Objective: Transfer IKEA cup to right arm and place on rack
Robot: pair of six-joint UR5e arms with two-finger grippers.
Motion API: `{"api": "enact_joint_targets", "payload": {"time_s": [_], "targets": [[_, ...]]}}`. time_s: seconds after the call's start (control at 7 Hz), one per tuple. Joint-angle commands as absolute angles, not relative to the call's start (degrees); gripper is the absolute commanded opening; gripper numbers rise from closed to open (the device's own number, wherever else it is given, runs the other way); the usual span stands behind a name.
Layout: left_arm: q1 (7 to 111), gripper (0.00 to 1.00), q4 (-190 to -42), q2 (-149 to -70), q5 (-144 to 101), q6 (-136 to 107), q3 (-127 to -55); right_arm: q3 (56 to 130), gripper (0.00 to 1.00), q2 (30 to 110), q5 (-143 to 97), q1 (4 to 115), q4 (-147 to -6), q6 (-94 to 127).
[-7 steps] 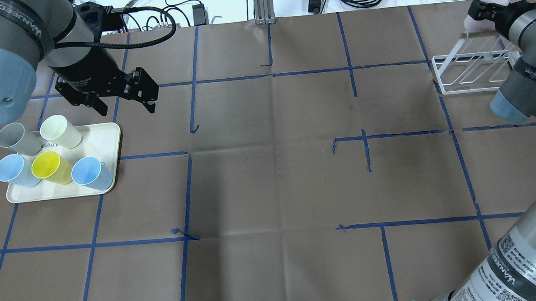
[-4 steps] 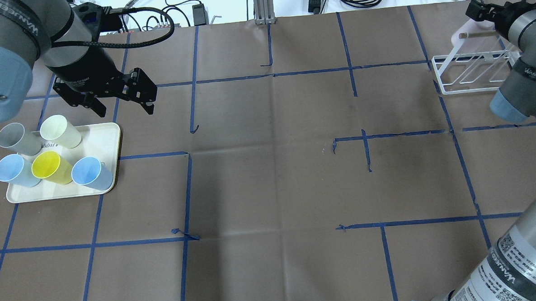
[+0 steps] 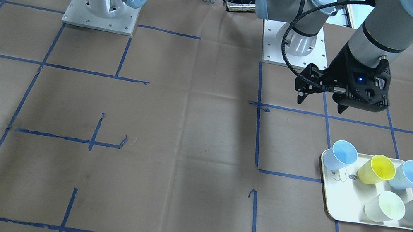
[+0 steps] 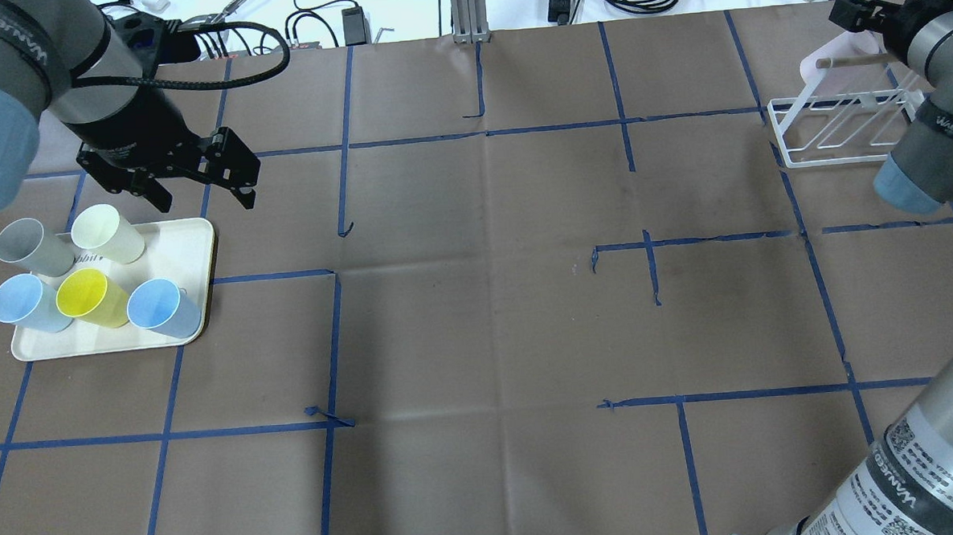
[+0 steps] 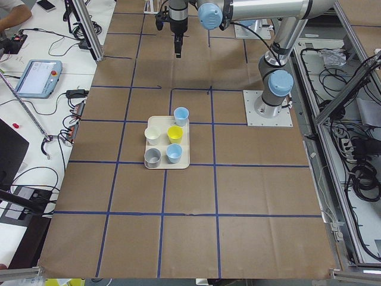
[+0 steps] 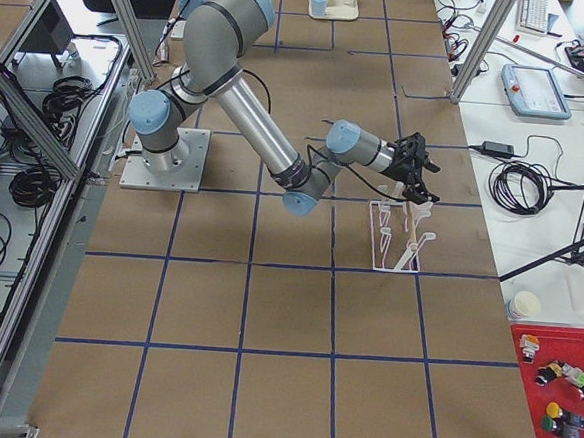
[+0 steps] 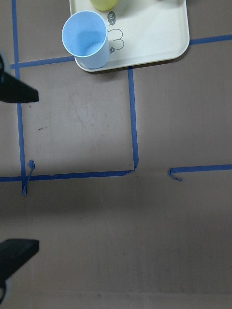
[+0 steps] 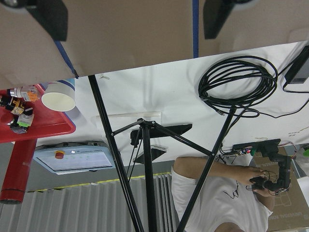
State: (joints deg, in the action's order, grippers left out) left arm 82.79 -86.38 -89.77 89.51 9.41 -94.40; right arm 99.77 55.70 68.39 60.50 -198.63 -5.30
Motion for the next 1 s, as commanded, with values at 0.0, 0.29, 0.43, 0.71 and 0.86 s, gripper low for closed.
{"api": "enact_joint_targets", "payload": {"time_s": [0.0,0.29,0.43,0.71,0.86], "targets": [[77.9,0.99,-85.8,-90.4,89.6,13.2,-94.9,99.8,1.0,60.9,68.0,61.0,-198.6,-5.2],[77.6,0.99,-85.6,-91.1,90.1,13.6,-95.4,99.8,1.0,63.9,54.7,62.8,-198.8,-4.9],[75.1,0.99,-84.9,-91.8,90.0,13.5,-97.2,99.8,1.0,63.9,52.1,63.1,-198.9,-2.7],[70.2,0.99,-83.2,-92.1,90.1,16.0,-100.6,100.1,1.0,63.7,52.1,66.4,-199.2,12.8],[70.0,0.99,-79.1,-92.0,90.3,16.2,-103.2,100.2,1.0,63.3,52.9,69.0,-199.8,19.2]]}}
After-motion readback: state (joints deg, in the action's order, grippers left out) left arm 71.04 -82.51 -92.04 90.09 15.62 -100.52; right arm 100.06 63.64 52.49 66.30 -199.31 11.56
